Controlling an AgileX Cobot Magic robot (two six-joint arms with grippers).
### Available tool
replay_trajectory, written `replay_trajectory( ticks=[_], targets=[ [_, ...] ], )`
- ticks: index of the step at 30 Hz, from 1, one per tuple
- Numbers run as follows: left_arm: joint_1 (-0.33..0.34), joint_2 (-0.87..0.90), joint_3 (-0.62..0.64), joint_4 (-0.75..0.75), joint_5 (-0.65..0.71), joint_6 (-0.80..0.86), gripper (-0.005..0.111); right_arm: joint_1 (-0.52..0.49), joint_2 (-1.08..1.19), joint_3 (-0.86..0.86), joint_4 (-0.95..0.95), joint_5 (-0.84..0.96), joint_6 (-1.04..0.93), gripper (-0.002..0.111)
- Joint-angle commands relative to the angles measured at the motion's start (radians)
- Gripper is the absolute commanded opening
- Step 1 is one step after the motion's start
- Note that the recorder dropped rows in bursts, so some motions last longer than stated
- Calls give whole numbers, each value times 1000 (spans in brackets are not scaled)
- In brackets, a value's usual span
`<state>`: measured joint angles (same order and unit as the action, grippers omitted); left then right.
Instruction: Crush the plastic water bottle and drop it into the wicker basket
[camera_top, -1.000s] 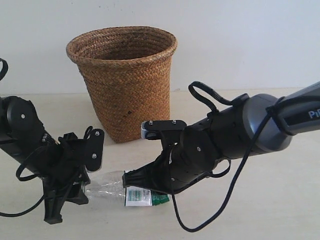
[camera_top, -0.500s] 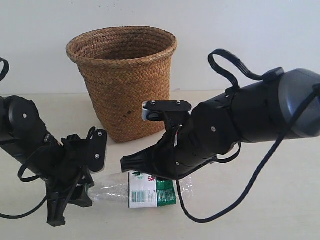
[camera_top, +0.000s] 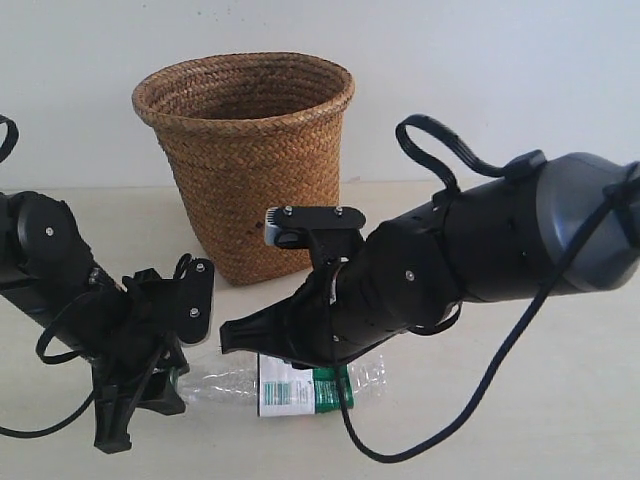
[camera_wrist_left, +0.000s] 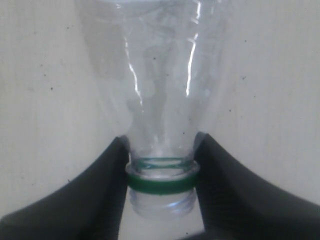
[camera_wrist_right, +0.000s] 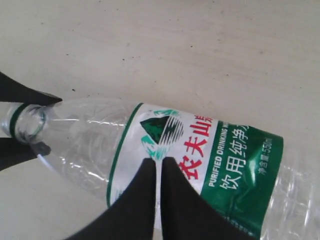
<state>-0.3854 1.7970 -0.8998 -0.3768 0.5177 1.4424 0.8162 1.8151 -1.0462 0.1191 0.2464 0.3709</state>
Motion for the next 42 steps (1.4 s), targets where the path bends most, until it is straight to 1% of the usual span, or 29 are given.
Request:
replay_trajectory(
  ticks=[1,5,29,42],
  targets=[
    [-8,-9,3,-8,20,5,4,2,41,-5,3,-22,-9,0],
    [-8,-9,3,-6,23,5,4,2,67,-5,0,-33,-9,0],
    [-8,-9,3,-6,25,5,4,2,154,-5,2,32,-7,0],
    [-8,-9,3,-6,25,5,4,2,154,-13,6,143,-7,0]
  ],
)
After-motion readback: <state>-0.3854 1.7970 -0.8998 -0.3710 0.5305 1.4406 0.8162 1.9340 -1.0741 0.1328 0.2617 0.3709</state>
